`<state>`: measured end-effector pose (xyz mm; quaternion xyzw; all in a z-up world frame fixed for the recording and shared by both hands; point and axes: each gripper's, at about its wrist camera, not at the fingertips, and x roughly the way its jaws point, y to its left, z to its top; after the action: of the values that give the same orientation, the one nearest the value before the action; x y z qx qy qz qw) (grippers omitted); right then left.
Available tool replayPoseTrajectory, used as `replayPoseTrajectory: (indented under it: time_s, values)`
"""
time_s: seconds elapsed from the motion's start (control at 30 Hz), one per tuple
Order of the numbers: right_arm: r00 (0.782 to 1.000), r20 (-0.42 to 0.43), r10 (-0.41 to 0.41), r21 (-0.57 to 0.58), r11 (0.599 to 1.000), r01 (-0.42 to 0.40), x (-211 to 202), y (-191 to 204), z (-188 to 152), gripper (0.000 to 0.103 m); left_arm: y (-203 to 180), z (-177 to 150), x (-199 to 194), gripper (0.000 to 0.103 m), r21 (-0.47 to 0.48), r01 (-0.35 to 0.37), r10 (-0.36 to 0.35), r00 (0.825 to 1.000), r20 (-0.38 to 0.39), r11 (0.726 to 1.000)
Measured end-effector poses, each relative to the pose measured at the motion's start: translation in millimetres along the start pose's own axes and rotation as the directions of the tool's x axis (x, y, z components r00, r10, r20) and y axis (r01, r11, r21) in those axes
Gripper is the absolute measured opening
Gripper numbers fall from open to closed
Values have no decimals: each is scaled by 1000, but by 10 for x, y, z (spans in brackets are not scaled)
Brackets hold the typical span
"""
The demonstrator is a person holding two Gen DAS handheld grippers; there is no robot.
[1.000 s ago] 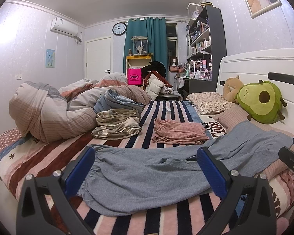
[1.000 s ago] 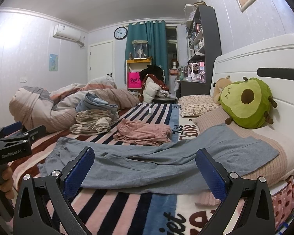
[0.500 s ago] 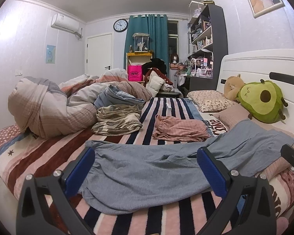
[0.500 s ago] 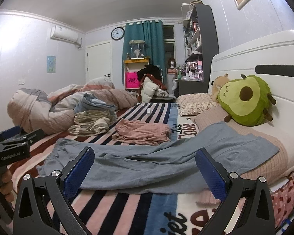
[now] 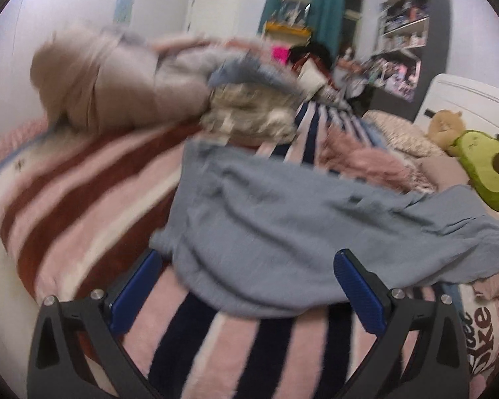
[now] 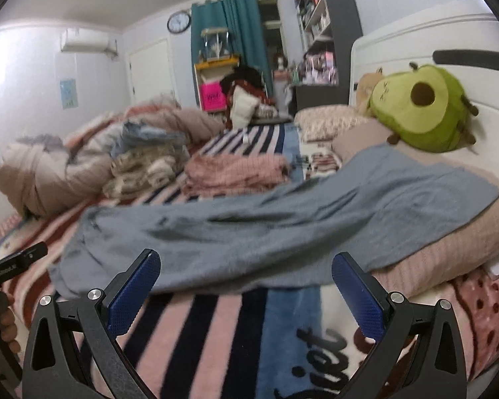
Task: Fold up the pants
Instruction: 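Grasp the pants waistband with the left tool while the right tool grasps the leg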
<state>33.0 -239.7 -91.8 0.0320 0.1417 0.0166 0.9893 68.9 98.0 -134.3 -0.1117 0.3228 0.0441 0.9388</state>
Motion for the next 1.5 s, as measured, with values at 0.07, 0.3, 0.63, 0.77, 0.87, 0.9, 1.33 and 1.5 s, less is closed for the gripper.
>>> replayPoseTrajectory:
  time_s: [0.07,0.3,0.63,0.77,0.87,0.9,1.33,1.5]
  values:
    - [999,-34,2,-2,1000,-2,148,-30,-95,102,113,-72,180,102,-48,19,-22,999,-49,999]
    - [966,-256,31,156,988,10,442,-175,-522,102,247,-213,712,94,-198,84,-117,980,-163,977]
    - [934,-357,11,277,956,95,720,-699,-717,100,118,7,1011,28,-253,124,-173,968,-183,960]
    - [930,-364,-61,259,952,163,847,-915,-756,84,130,75,1035,7,-255,120,-165,973,-163,960]
    - [920,-388,-45,318,931,179,986,-1100,-799,75,201,154,922,5,-249,93,-121,987,-101,964]
    - [920,-388,-48,330,925,187,995,-1149,-813,72,217,175,896,5,-244,87,-111,990,-89,966]
    - [928,-333,-167,351,892,286,924,-1312,-634,5,569,390,620,5,-221,1,-2,1000,-6,975]
    - [934,-327,-146,298,922,248,798,-1217,-461,3,531,439,663,5,-137,-12,1,997,-82,990]
